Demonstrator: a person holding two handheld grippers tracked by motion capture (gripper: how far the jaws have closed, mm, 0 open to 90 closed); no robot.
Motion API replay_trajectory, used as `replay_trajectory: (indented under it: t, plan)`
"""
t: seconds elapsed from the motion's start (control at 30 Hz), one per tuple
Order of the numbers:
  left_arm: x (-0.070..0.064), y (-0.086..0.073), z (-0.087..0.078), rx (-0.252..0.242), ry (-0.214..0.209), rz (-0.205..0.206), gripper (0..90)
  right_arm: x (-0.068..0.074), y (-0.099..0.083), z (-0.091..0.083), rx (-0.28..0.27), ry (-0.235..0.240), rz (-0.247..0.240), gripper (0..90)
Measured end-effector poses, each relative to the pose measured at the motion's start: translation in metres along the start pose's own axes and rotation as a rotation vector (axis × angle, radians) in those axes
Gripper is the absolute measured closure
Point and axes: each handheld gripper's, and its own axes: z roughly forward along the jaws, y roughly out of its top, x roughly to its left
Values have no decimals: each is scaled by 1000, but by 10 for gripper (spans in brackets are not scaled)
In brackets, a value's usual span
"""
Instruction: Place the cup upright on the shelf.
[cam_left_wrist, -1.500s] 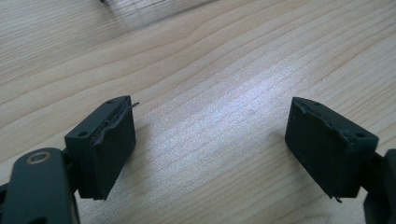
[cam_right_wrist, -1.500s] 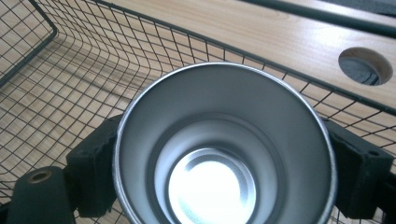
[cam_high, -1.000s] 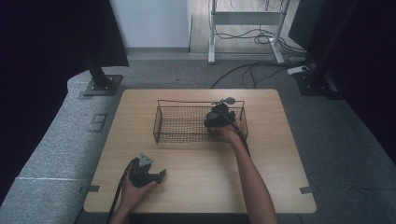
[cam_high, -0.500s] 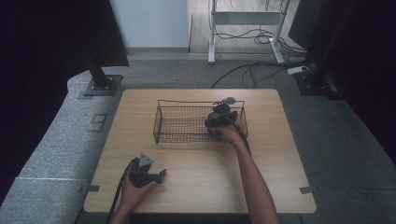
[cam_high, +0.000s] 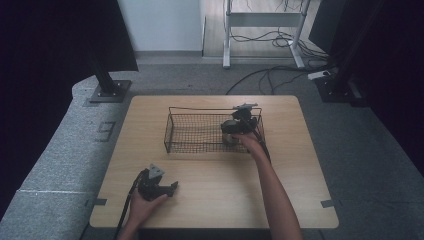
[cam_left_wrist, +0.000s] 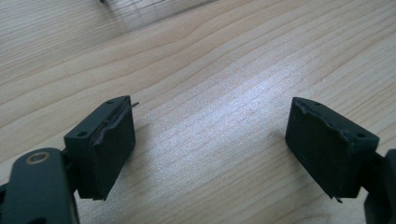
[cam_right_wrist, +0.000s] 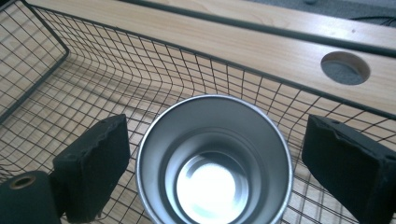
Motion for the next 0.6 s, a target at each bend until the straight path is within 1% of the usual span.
replay_trajectory:
  t: [0.07, 0.17, 0.23, 0.4, 0.53, 0.57, 0.6]
  plan:
    - [0, 0, 0, 1, 0, 1, 160, -1, 0, -5, -13, 11, 12, 85]
    - [0, 0, 0, 1, 0, 1, 160, -1, 0, -13, -33, 15, 14, 90]
    - [0, 0, 0, 1, 0, 1, 160, -1, -1, -14, -42, 19, 14, 93]
    - [0, 0, 0, 2, 0, 1, 160, -1, -4, -26, -59, 27, 4, 94]
    - [0, 0, 0, 1, 0, 1, 160, -2, -9, -36, -88, 38, 4, 104]
    - [0, 0, 0, 1, 0, 1, 160, -2, -9, -36, -88, 38, 4, 104]
    - [0, 0, 0, 3, 0, 1, 160, -3, -14, -42, -101, 46, 7, 110]
